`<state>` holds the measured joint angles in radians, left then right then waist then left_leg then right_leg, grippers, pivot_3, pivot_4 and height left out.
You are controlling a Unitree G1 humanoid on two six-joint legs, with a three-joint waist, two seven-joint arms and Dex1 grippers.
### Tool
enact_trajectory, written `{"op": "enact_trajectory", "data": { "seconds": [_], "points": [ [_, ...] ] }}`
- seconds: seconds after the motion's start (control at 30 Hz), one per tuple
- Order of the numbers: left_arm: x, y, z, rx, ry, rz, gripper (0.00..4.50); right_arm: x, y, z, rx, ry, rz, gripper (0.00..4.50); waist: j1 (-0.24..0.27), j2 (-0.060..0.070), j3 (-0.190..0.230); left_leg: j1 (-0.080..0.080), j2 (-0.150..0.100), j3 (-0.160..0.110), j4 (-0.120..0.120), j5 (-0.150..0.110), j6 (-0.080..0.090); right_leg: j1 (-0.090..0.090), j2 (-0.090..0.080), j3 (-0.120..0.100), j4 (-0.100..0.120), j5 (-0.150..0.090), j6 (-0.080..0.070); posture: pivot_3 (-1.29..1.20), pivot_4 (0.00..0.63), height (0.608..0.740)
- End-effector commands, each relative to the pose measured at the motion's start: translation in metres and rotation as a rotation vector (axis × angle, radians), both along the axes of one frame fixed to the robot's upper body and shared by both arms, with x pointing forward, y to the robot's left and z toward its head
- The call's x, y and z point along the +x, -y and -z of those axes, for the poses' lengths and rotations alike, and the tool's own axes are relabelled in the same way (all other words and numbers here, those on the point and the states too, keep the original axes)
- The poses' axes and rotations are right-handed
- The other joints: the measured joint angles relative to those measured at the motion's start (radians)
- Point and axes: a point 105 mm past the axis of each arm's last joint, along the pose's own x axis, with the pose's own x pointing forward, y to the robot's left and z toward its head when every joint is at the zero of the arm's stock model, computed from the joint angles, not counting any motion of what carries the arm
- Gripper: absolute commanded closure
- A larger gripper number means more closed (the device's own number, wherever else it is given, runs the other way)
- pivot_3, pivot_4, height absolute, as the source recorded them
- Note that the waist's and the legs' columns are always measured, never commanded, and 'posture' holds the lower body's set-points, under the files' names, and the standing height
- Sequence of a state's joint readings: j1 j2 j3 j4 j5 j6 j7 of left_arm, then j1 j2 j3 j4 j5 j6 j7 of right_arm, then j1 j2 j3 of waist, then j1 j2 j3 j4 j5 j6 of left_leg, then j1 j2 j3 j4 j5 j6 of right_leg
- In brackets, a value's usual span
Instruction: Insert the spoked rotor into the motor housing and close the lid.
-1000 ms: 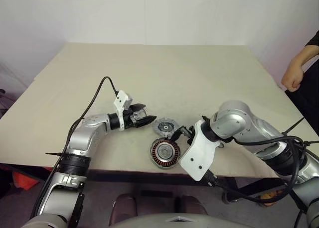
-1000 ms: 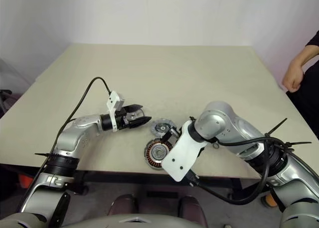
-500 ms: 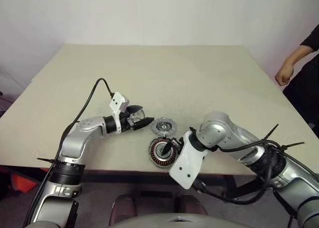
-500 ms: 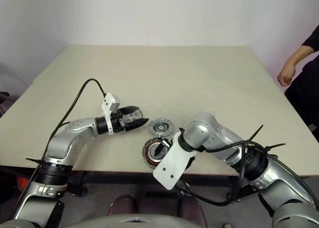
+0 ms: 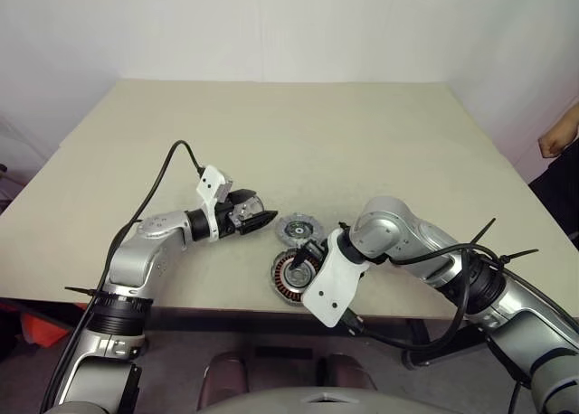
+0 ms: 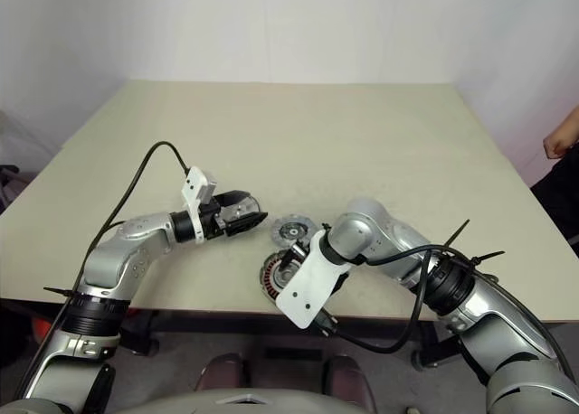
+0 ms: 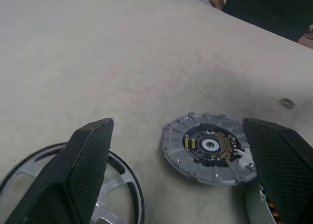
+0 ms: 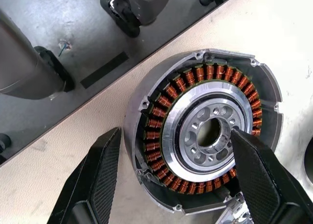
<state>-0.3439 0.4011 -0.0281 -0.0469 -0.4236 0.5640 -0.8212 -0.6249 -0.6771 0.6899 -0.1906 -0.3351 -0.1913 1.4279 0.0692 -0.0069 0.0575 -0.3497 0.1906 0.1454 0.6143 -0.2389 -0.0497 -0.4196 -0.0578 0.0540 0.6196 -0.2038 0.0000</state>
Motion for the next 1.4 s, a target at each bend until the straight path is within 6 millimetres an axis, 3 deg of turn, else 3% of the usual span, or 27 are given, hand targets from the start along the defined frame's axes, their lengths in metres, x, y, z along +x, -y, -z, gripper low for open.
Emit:
{"op": "enact_trajectory", "data": {
  "seconds": [0.03, 0.37, 0.83, 1.03, 1.27, 1.4],
  "points": [
    [0.004, -0.001, -0.011, -0.011, 0.048, 0.005, 0.04, -0.004, 0.002, -0.012, 0.009, 0.025, -0.016, 0.55, 0.0, 0.0, 0.0, 0.0, 0.0, 0.0, 0.0, 0.0, 0.0, 0.0, 0.0, 0.0, 0.0, 0.0, 0.0, 0.0, 0.0, 0.74],
    [0.007, 0.0, -0.012, -0.01, 0.051, 0.014, 0.04, -0.004, -0.002, -0.016, 0.029, 0.042, -0.005, 0.55, -0.002, 0.0, 0.0, 0.0, 0.001, 0.0, 0.0, 0.0, 0.0, 0.0, 0.0, 0.0, 0.001, 0.0, 0.0, 0.0, 0.0, 0.74],
    [0.007, -0.005, -0.013, -0.004, 0.053, -0.001, 0.04, -0.008, 0.003, 0.001, -0.005, -0.004, 0.024, 0.55, -0.002, 0.0, 0.0, 0.001, 0.001, 0.0, -0.001, 0.0, 0.0, 0.0, 0.0, 0.0, 0.001, 0.0, 0.0, 0.0, 0.0, 0.74],
    [0.007, -0.005, -0.014, -0.003, 0.057, -0.005, 0.04, -0.003, 0.005, 0.004, -0.013, -0.005, 0.046, 2.45, -0.002, 0.0, 0.0, 0.001, 0.001, 0.0, 0.0, 0.0, 0.0, 0.0, 0.0, 0.0, 0.001, 0.0, 0.0, 0.0, 0.0, 0.74],
    [0.01, -0.004, -0.015, -0.004, 0.061, -0.007, 0.04, 0.004, 0.006, 0.0, -0.011, 0.006, 0.071, 2.52, -0.002, 0.0, 0.0, 0.001, 0.001, 0.0, 0.0, 0.001, -0.001, 0.001, 0.0, 0.0, 0.003, 0.0, -0.001, 0.0, 0.0, 0.74],
    [0.011, -0.003, -0.014, -0.006, 0.06, -0.008, 0.04, 0.016, 0.002, -0.013, 0.033, 0.043, 0.124, 2.52, -0.002, 0.0, 0.0, 0.001, 0.001, 0.0, 0.0, 0.002, 0.0, 0.001, 0.0, 0.0, 0.003, 0.0, -0.002, 0.0, 0.0, 0.74]
  ]
}}
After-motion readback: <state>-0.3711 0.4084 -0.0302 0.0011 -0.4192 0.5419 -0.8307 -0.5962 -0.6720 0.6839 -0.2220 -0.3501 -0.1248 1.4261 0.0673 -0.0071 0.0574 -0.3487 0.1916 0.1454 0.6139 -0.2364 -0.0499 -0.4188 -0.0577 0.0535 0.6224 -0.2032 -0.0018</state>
